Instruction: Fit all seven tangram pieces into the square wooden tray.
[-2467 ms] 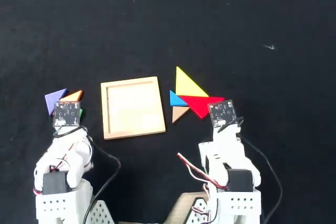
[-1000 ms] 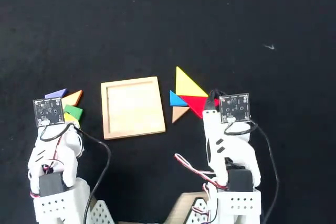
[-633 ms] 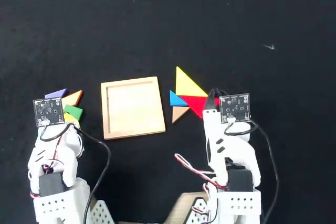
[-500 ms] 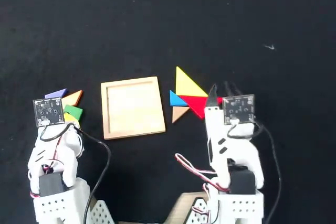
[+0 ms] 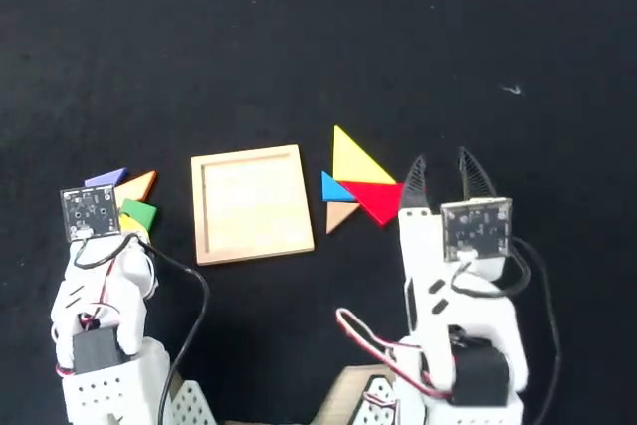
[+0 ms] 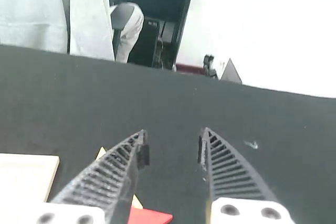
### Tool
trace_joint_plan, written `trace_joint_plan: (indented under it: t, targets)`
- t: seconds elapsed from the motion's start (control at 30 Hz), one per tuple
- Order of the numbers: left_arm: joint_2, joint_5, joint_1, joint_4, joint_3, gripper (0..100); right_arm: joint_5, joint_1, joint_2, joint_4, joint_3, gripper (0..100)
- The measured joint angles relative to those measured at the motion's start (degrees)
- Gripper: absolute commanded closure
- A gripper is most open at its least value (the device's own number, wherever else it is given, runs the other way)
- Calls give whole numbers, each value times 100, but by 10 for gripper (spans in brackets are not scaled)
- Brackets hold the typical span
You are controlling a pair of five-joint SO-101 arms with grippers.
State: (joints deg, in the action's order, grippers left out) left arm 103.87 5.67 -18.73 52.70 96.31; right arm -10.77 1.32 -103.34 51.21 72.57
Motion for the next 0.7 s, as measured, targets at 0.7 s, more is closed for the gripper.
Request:
trace_joint_plan:
  t: [0.7]
  targets:
    - [0, 0, 0, 0, 0, 970, -2084, -44, 8527, 1389, -4413, 932]
